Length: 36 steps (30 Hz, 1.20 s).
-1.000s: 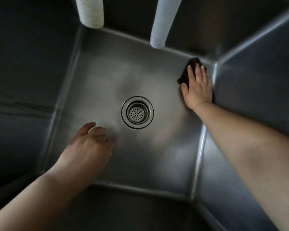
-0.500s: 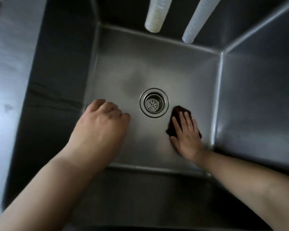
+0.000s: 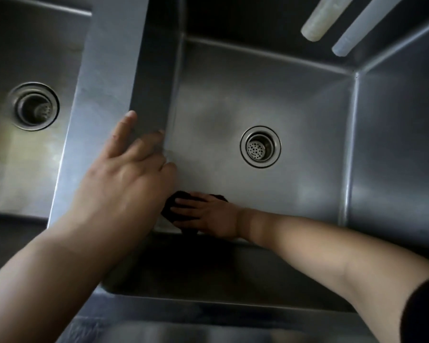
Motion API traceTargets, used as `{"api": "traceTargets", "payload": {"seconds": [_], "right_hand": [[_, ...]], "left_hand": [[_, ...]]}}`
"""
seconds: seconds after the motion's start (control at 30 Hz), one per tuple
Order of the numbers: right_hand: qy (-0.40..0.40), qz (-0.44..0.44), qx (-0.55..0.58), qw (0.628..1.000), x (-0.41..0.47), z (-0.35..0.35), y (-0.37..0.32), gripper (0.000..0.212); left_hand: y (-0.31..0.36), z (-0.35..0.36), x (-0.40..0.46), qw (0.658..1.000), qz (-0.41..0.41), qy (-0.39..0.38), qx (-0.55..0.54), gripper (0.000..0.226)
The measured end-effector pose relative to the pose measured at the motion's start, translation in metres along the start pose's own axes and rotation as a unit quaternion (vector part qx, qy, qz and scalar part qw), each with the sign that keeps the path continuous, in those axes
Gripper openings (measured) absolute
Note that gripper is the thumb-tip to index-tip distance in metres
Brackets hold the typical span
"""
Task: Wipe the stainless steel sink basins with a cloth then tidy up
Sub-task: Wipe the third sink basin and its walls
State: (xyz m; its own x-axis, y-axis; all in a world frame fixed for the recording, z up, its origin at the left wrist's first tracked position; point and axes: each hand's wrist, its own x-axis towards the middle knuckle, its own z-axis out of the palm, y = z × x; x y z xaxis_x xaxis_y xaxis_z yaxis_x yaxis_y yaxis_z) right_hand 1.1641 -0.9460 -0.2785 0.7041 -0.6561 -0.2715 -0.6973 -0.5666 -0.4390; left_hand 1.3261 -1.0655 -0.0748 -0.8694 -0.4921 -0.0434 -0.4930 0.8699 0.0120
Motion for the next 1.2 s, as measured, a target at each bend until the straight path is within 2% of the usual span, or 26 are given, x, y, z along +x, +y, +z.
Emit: {"api": "traceTargets", "payload": {"seconds": [0.07, 0.2, 0.33, 0.4, 0.57, 0.67, 0.77, 0.83, 0.9, 0.93, 1.03, 1.1, 1.2], "right_hand": [[-0.030, -0.016, 0.005, 0.999, -0.026, 0.002, 0.002, 0.047], [-0.109, 0.030, -0.028, 0.993, -0.095, 0.009, 0.010, 0.057], [-0.124, 0.070, -0.092, 0.986, -0.163, -0.001, 0.022, 0.060], [-0.133, 0.130, -0.102, 0.977, -0.188, -0.004, 0.025, 0.069], [-0.151, 0.359, -0.040, 0.920, -0.222, -0.001, 0.019, 0.101], [-0.225, 0.466, -0.016, 0.855, -0.230, 0.002, 0.018, 0.098], [-0.255, 0.531, -0.020, 0.807, -0.236, 0.000, 0.012, 0.100], [-0.261, 0.555, -0.050, 0.788, -0.238, -0.005, 0.007, 0.082], [-0.268, 0.555, -0.071, 0.784, -0.234, -0.013, 0.003, 0.052], [-0.275, 0.548, -0.069, 0.787, -0.232, -0.018, 0.003, 0.046], [-0.303, 0.485, -0.059, 0.818, -0.231, -0.035, 0.004, 0.038], [-0.315, 0.436, -0.046, 0.842, -0.239, -0.043, 0.002, 0.039], [-0.297, 0.402, 0.052, 0.864, -0.251, -0.055, -0.002, 0.037]], "left_hand": [[0.008, 0.001, 0.000, 1.000, 0.013, 0.000, -0.013, 0.009], [0.025, 0.002, 0.002, 0.998, 0.047, -0.009, -0.041, 0.010], [0.037, 0.004, 0.004, 0.997, 0.058, -0.012, -0.047, 0.015], [0.045, 0.003, 0.006, 0.997, 0.057, -0.009, -0.047, 0.016], [0.072, -0.005, 0.016, 0.997, 0.054, -0.016, -0.046, 0.018], [0.088, -0.014, 0.021, 0.998, 0.048, -0.013, -0.046, 0.017], [0.101, -0.025, 0.022, 0.998, 0.037, -0.008, -0.054, 0.016], [0.107, -0.033, 0.021, 0.998, 0.024, -0.002, -0.049, 0.017], [0.113, -0.040, 0.017, 0.999, 0.015, -0.003, -0.048, 0.019], [0.115, -0.044, 0.014, 0.999, 0.009, -0.004, -0.047, 0.021], [0.120, -0.053, 0.003, 0.999, -0.001, 0.006, -0.041, 0.028], [0.124, -0.062, -0.005, 0.999, -0.010, 0.014, -0.036, 0.014], [0.132, -0.077, -0.016, 0.998, -0.037, 0.012, -0.043, 0.014]]}}
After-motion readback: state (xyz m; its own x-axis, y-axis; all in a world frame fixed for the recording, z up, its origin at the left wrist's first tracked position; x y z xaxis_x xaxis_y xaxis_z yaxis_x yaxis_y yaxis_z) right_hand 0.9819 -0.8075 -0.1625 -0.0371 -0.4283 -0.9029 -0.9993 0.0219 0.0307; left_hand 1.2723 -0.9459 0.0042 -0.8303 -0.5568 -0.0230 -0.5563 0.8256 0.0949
